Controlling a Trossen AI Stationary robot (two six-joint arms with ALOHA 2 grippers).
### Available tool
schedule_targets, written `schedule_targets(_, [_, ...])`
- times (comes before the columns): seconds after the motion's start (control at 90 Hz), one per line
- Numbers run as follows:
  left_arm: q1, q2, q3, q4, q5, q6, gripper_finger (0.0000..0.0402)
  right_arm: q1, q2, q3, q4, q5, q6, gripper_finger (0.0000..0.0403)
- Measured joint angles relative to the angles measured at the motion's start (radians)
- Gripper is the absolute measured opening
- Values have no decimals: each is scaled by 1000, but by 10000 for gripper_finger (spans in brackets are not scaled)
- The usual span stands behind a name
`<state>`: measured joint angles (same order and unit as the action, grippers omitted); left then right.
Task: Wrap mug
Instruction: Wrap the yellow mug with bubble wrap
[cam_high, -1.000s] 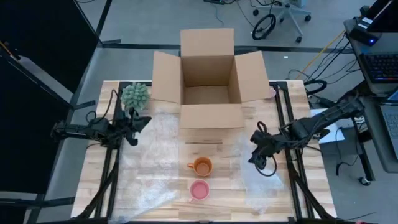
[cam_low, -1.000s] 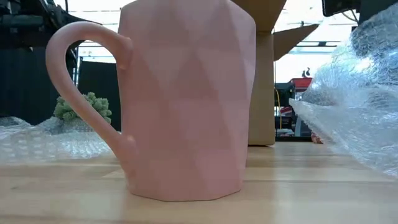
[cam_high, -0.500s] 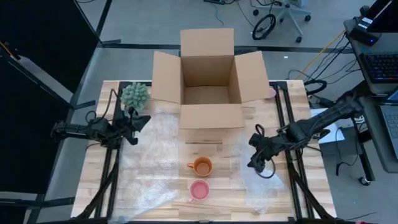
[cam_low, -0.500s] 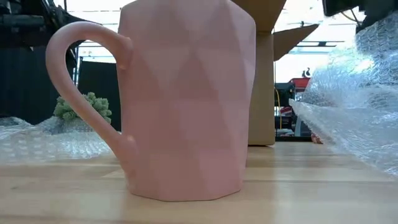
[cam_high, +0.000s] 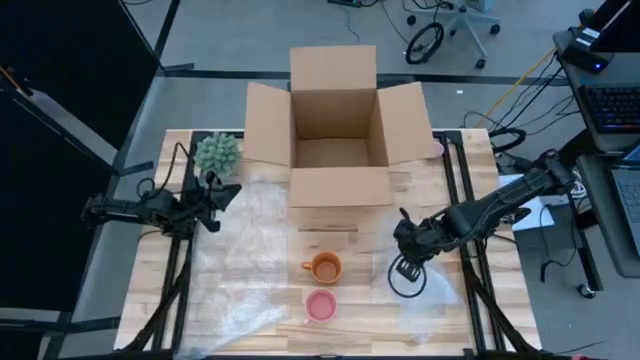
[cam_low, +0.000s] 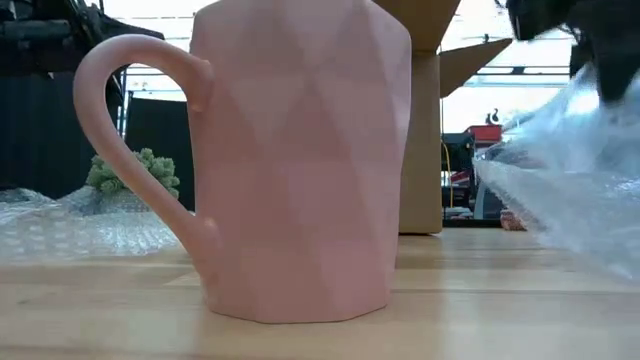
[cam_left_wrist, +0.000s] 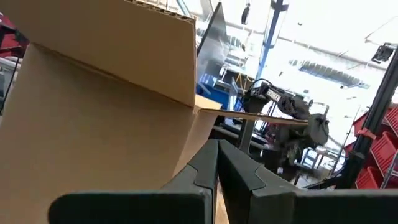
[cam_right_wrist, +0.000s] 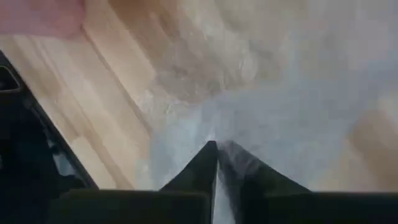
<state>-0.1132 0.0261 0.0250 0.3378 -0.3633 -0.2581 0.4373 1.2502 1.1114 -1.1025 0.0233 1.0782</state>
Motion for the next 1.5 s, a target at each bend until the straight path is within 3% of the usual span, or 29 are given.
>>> schedule_targets(0.244, [0, 0, 0, 22, 101, -25, 0, 16, -6, 277, -11, 130, -111, 1])
schedule_targets(0.344, [0, 0, 0, 21, 101, -24, 0, 15, -6, 308, 83, 181, -131, 1])
schedule_targets(0.511, [0, 0, 0, 21, 102, -25, 0, 17, -5, 339, 287, 162, -222, 1])
schedule_targets(0.656, [0, 0, 0, 21, 109, -36, 0, 64, -38, 370, 322, 250, -250, 0])
schedule_targets(0.767, [0, 0, 0, 21, 133, -59, 0, 134, -61, 370, 184, 263, -93, 0])
schedule_targets(0.878, [0, 0, 0, 20, 144, -55, 0, 224, -54, 362, -100, 261, 208, 0])
schedule_targets(1.033, [0, 0, 0, 20, 144, -51, 0, 355, -49, 259, -325, 154, 575, 0])
schedule_targets(1.211, [0, 0, 0, 19, 126, -50, 0, 440, -49, 72, -227, 59, 739, 0])
schedule_targets(1.5, [0, 0, 0, 19, 123, -50, 0, 459, -49, -196, 79, -32, 806, 8])
